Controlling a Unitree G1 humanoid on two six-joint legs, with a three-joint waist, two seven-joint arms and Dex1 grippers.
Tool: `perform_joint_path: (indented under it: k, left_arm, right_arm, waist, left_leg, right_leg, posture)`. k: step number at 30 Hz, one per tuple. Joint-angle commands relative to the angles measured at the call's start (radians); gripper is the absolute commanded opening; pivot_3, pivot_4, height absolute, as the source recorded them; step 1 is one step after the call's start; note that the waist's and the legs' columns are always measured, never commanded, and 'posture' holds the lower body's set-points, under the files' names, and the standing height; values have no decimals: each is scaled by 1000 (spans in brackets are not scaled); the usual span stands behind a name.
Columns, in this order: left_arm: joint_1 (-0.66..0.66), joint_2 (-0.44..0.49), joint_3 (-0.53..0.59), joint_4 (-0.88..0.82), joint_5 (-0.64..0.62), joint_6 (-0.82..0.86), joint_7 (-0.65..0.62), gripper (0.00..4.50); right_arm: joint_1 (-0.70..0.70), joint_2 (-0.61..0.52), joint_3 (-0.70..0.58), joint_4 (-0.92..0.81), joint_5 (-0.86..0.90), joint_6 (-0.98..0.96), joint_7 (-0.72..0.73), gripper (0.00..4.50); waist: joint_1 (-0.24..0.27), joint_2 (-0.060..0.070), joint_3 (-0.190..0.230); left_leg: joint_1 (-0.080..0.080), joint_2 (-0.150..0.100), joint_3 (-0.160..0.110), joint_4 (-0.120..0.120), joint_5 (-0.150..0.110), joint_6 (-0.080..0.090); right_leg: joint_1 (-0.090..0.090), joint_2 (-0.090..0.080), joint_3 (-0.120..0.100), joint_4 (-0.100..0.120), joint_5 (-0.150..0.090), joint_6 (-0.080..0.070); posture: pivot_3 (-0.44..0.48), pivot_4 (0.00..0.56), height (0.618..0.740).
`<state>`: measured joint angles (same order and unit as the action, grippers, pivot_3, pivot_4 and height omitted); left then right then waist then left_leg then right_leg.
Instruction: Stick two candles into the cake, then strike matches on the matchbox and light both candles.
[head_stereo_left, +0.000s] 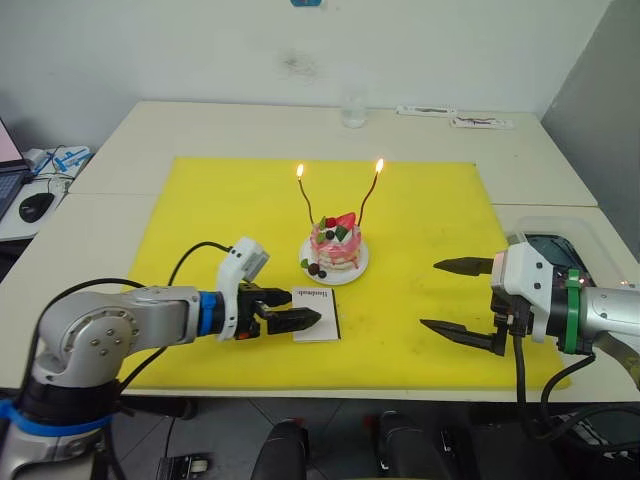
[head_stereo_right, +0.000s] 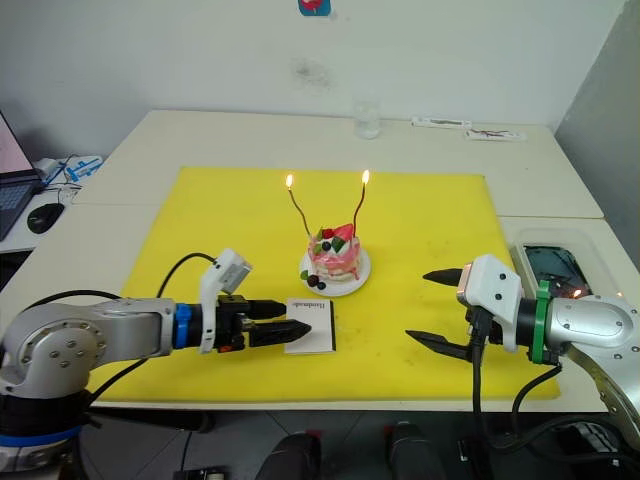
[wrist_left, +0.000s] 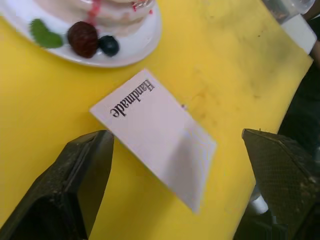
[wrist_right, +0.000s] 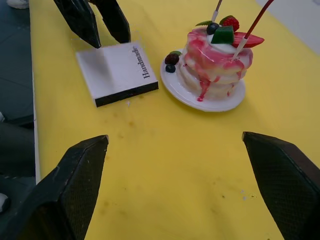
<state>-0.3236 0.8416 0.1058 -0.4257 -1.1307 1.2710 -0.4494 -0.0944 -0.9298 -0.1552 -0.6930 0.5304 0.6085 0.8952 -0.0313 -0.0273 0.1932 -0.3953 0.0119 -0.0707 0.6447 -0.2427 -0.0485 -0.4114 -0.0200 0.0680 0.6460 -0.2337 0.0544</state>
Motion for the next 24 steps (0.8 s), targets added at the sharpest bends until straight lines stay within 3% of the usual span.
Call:
perform_joint_path:
  k: [1, 7, 11, 18, 24]
  left_arm:
    - [51, 86, 14, -30, 174, -201, -139, 4483]
    - [191, 218, 47, 13, 448, -560, -377, 4483]
    - [267, 257, 109, 32, 579, -728, -432, 4483]
    - [392, 241, 234, 33, 598, -781, -525, 4483]
    - [377, 186, 254, 33, 566, -745, -510, 4483]
  right_arm:
    - [-3, -7, -14, 6, -24, -62, 14, 4500]
    - [-1, -34, -72, 57, 0, -70, 59, 4500]
    - [-26, -69, -128, 93, 50, -52, 106, 4500]
    - [-87, -134, -162, 180, 62, -88, 187, 4500]
    - [-154, -120, -113, 199, 55, -87, 182, 4500]
  waist:
    - [0, 0, 0]
    - [1, 0, 0]
    - [2, 0, 0]
    - [0, 0, 0]
    - [-1, 0, 0]
  left_leg:
    - [0, 0, 0, 0, 0, 0]
    - [-2, 1, 1, 0, 0, 0]
    - [-3, 1, 2, -1, 0, 0]
    - [-3, 2, 5, -1, 0, 0]
    - [-4, 3, 6, -1, 0, 0]
  right_leg:
    - [0, 0, 0, 0, 0, 0]
    - [-3, 0, 0, 0, 0, -1]
    - [-4, 0, 0, 0, 0, -1]
    - [-6, -1, 1, 0, 0, -1]
    - [-7, -1, 1, 1, 0, 0]
  posture:
    - [0, 150, 740]
    - [0, 150, 740]
    - [0, 150, 740]
    - [0, 150, 740]
    - [0, 150, 740]
